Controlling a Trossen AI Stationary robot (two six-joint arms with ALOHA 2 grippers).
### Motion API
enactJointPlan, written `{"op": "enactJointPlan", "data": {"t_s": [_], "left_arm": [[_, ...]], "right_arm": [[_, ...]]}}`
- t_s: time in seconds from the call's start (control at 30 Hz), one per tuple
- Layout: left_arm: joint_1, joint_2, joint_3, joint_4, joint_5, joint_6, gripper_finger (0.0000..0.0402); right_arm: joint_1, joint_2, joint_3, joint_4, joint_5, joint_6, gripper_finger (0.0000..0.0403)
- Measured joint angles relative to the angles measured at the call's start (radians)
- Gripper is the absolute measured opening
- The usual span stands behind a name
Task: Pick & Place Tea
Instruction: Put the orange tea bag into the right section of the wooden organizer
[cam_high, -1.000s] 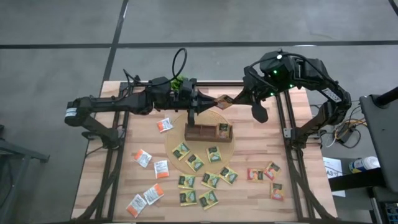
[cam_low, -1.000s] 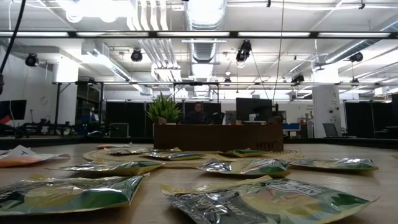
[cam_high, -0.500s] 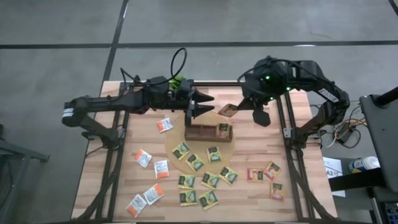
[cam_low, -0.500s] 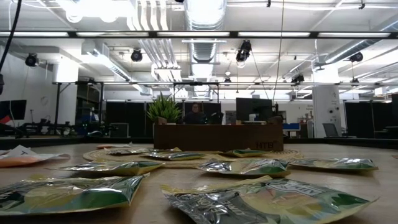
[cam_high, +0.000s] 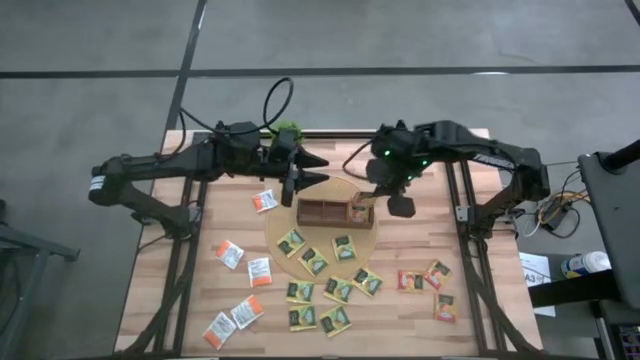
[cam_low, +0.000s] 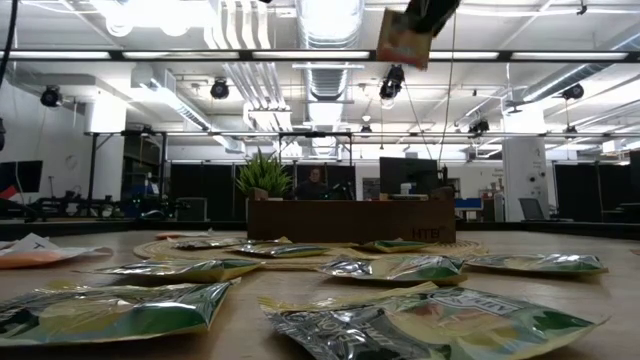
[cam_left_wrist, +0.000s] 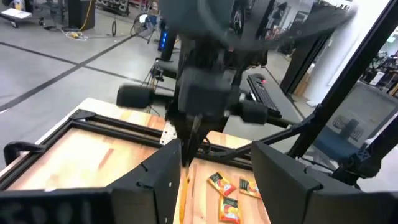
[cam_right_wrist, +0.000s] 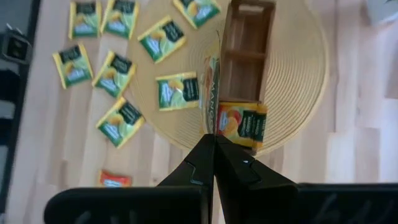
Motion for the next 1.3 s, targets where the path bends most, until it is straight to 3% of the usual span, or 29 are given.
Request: {"op": "enactJointPlan", "data": {"t_s": [0.43,0.73,1.3], "left_arm": [[0.0,-0.019,-0.001,-0.06,0.0,0.017,0.0188],[0.001,-0.02,-0.001,-0.06,0.0,0.026,0.0188],[0.001,-0.02,-0.001,-0.06,-0.009,0.026,0.0188]], "right_arm": [[-0.071,0.007,-0.282,0.193,-0.001,-0.073,0.0008],[-0.149,0.006,-0.369,0.265,-0.046,-0.105,0.0008],[-0.153,0.007,-0.501,0.391,-0.063,-0.104,0.0008]]}}
